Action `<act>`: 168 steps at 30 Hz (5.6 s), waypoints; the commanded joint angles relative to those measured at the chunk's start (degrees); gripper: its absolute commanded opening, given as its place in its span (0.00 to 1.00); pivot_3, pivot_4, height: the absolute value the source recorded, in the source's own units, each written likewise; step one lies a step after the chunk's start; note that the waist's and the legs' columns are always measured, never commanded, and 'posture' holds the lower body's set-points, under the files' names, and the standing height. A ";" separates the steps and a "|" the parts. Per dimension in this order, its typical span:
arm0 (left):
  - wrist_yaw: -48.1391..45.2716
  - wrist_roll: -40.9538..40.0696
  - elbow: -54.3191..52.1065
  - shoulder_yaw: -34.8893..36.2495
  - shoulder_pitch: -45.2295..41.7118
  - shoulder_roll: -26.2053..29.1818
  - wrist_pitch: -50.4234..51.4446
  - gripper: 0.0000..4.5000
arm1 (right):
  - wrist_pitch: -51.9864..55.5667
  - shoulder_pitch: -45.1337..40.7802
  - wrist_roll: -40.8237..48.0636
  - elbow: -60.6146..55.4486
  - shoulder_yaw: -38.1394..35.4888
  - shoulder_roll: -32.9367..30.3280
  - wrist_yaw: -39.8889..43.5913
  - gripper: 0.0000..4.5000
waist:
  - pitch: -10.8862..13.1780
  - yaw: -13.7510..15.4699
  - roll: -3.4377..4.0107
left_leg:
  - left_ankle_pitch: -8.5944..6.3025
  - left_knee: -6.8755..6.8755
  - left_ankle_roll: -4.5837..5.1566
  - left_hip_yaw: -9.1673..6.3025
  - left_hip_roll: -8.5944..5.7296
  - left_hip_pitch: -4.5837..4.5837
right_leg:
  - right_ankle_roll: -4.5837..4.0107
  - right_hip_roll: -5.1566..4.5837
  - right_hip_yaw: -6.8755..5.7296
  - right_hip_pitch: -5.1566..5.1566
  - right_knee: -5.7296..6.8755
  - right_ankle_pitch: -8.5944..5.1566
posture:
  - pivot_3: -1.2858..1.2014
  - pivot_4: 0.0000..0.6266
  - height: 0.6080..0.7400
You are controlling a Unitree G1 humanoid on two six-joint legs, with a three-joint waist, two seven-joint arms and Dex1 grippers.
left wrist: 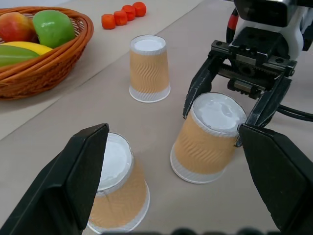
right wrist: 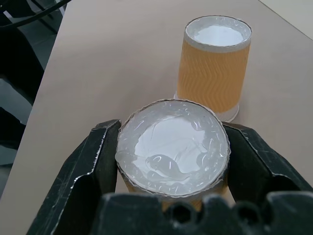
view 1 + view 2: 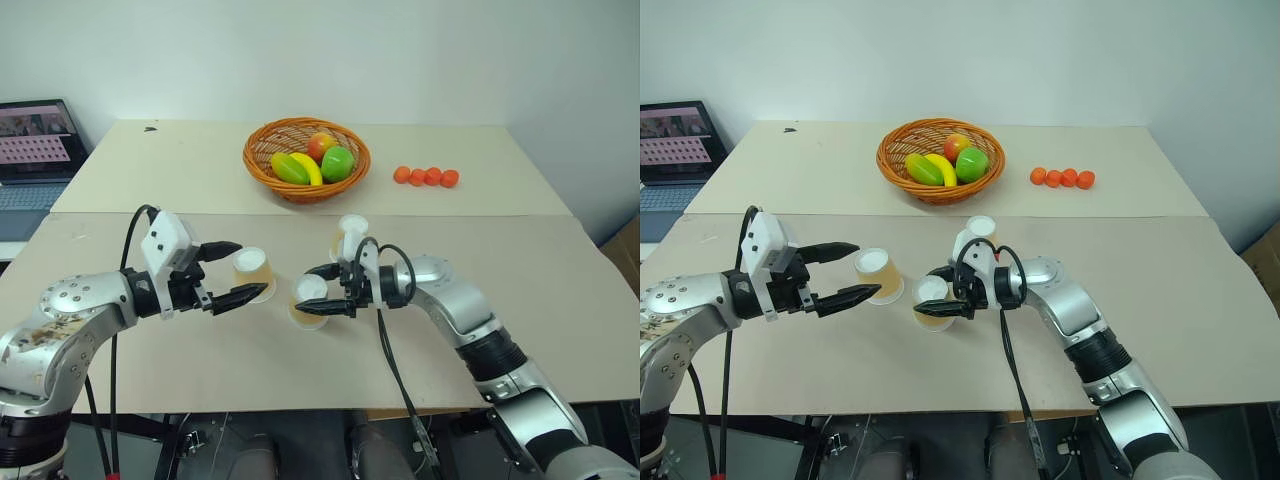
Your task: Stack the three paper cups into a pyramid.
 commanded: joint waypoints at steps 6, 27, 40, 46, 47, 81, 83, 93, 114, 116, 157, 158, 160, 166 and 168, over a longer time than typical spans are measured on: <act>1.72 -2.30 -3.68 1.62 0.74 0.69 1.18 1.00 | -1.97 -0.95 -1.83 1.89 -1.36 0.50 1.36 0.91 | 0.00 0.01 0.01 | 0.00 0.00 0.00 0.00 0.01 0.05 | 0.02 0.02 0.01 0.03 0.02 -0.02 | 0.52 0.24 0.95; 1.42 -2.15 -1.20 -1.49 -1.50 -0.28 0.07 1.00 | 16.25 -5.39 14.32 -10.91 -22.93 -9.37 -0.19 0.98 | 0.19 0.22 0.16 | 0.00 -0.07 -0.01 -0.01 -0.02 -0.17 | -0.03 0.00 -0.01 -0.08 -0.14 0.00 | 0.52 0.24 0.95; -0.92 0.77 5.17 -3.23 -8.38 0.50 -2.71 1.00 | -6.88 9.44 -1.44 4.01 -26.83 -15.56 -9.80 0.98 | 0.30 -0.32 0.29 | 0.00 -0.08 0.00 0.06 -0.11 -0.16 | 0.16 -0.08 0.08 -0.08 -0.17 -0.10 | 0.52 0.24 0.95; -0.34 0.97 4.37 -4.07 -8.83 -0.40 -2.53 1.00 | -14.74 4.51 -3.24 13.88 -23.52 -9.79 -8.00 0.98 | 0.34 -1.54 0.33 | 0.00 -0.10 0.00 0.06 -0.06 -0.07 | 0.17 -0.02 0.11 -0.03 -0.11 -0.09 | 0.52 0.24 0.95; -0.32 1.03 4.21 -4.00 -8.58 -0.36 -2.59 1.00 | -15.38 3.20 -3.87 15.57 -22.82 -8.95 -7.81 0.98 | 0.35 -1.49 0.34 | 0.00 -0.10 0.00 0.05 -0.06 -0.08 | 0.13 -0.02 0.11 -0.04 -0.11 -0.07 | 0.52 0.24 0.95; 3.87 -0.08 -1.80 -2.45 -2.99 -1.00 -1.62 1.00 | -35.39 -24.07 -14.03 56.28 -18.36 5.06 -1.42 0.98 | 0.39 -1.48 0.40 | 0.00 -0.11 -0.01 0.00 -0.10 -0.13 | 0.00 -0.11 0.05 -0.05 -0.10 0.03 | 0.52 0.24 0.95; 4.06 -0.06 -1.93 -2.54 -2.78 -1.03 -1.73 1.00 | -35.75 -24.71 -14.30 57.08 -18.39 5.65 -1.52 0.98 | 0.39 -1.49 0.40 | 0.00 -0.11 -0.01 0.00 -0.10 -0.12 | 0.00 -0.11 0.05 -0.05 -0.10 0.03 | 0.52 0.24 0.95; 4.53 -0.02 -2.06 -2.75 -2.81 -1.18 -1.84 1.00 | -36.71 -26.31 -15.40 59.79 -18.71 7.75 -1.87 0.87 | 0.40 -1.51 0.41 | 0.00 -0.12 -0.01 0.00 -0.10 -0.13 | -0.01 -0.11 0.05 -0.06 -0.09 0.04 | 0.52 0.24 0.95; 2.90 1.03 0.42 -5.63 -4.94 -2.32 -2.83 1.00 | -14.21 -4.52 -7.57 19.49 -20.26 -8.21 10.91 0.62 | 0.42 -0.49 0.44 | -0.02 -0.17 -0.04 -0.07 -0.12 -0.18 | 0.02 -0.14 -0.02 -0.06 -0.14 0.02 | 0.52 0.24 0.95; 2.14 1.31 1.46 -6.47 -6.02 -2.45 -3.21 1.00 | -8.60 1.74 -5.15 9.70 -20.48 -11.20 11.93 0.62 | 0.44 -0.79 0.49 | -0.02 -0.17 -0.04 -0.04 -0.13 -0.17 | 0.02 -0.14 0.02 -0.10 -0.09 0.02 | 0.52 0.24 0.95; -1.77 3.43 4.28 -8.44 -10.67 -2.28 -3.33 1.00 | -0.10 8.42 2.10 -8.80 -12.83 -11.02 5.86 0.62 | 0.45 0.11 0.48 | -0.01 -0.08 -0.03 -0.04 -0.13 -0.13 | 0.18 -0.09 0.03 -0.02 -0.14 -0.08 | 0.52 0.24 0.95; -1.73 3.39 4.20 -8.38 -10.63 -2.23 -3.28 1.00 | -0.57 8.24 1.89 -8.31 -12.67 -10.97 6.02 0.62 | 0.45 0.12 0.48 | -0.01 -0.08 -0.03 -0.04 -0.13 -0.13 | 0.16 -0.08 0.03 -0.01 -0.14 -0.06 | 0.52 0.24 0.95; -1.68 3.26 4.02 -8.15 -10.48 -2.12 -3.17 1.00 | -1.12 8.04 1.64 -7.79 -12.44 -10.85 6.21 0.62 | 0.45 0.12 0.48 | -0.01 -0.08 -0.03 -0.04 -0.13 -0.12 | 0.13 -0.08 0.03 -0.02 -0.13 -0.05 | 0.52 0.24 0.95; -1.59 3.24 3.58 -7.76 -10.30 -1.85 -2.61 1.00 | -2.66 6.99 0.75 -5.84 -11.58 -9.86 6.57 0.62 | 0.45 0.05 0.48 | -0.01 -0.08 -0.03 -0.04 -0.13 -0.12 | 0.11 -0.08 0.03 -0.02 -0.12 -0.03 | 0.52 0.24 0.95; -1.63 3.29 3.64 -7.72 -10.39 -1.75 -2.54 1.00 | -3.07 6.64 0.43 -5.37 -11.48 -9.31 6.26 0.62 | 0.45 0.09 0.48 | -0.01 -0.08 -0.03 -0.04 -0.13 -0.11 | 0.08 -0.08 0.03 -0.02 -0.12 -0.02 | 0.52 0.24 0.95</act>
